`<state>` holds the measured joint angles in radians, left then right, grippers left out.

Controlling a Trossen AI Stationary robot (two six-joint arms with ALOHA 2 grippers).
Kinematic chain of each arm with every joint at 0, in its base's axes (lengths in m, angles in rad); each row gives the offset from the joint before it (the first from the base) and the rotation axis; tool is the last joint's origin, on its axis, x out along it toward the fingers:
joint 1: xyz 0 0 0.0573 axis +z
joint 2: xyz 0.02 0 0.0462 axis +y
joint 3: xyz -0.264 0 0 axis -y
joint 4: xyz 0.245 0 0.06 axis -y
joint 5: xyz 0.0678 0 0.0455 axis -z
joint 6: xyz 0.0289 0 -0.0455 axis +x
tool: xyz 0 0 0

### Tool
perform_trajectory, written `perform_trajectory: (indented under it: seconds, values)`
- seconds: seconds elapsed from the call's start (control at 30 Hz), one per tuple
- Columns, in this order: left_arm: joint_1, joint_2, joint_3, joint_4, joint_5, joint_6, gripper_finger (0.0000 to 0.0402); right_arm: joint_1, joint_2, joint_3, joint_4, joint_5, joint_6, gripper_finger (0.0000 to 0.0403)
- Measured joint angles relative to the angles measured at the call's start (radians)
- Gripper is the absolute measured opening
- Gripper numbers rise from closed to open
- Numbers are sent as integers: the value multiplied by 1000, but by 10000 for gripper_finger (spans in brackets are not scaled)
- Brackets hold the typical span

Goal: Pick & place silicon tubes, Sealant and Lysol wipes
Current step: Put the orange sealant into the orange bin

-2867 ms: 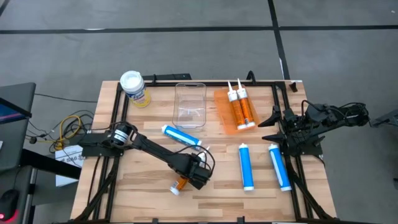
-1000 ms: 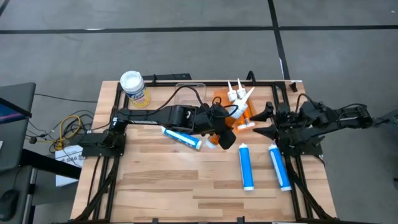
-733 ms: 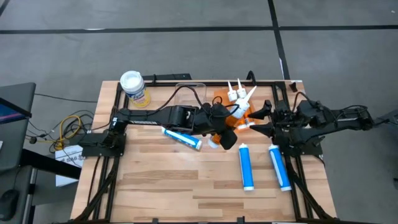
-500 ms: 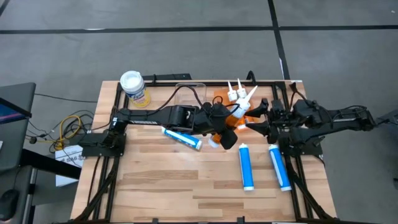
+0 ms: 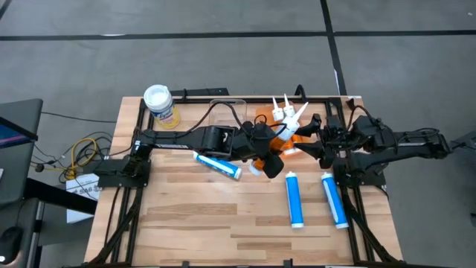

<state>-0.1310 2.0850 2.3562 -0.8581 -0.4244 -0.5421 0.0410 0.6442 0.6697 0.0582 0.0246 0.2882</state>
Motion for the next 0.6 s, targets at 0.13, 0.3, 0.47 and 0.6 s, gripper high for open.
perform_trajectory:
  seconds: [0.13, 0.3, 0.47, 0.6]
  values:
    - [0, 0, 0, 0, 0, 5, 194, 0, 9, 0, 4, 0, 0, 256]
    - [0, 0, 0, 5, 0, 7, 194, -20, 27, 0, 35, 1, 0, 256]
    - [0, 0, 0, 34, 0, 25, 194, -39, 46, 1, 98, 0, 0, 256]
    - [0, 0, 0, 48, 0, 33, 194, -37, 53, 0, 116, -1, -1, 256]
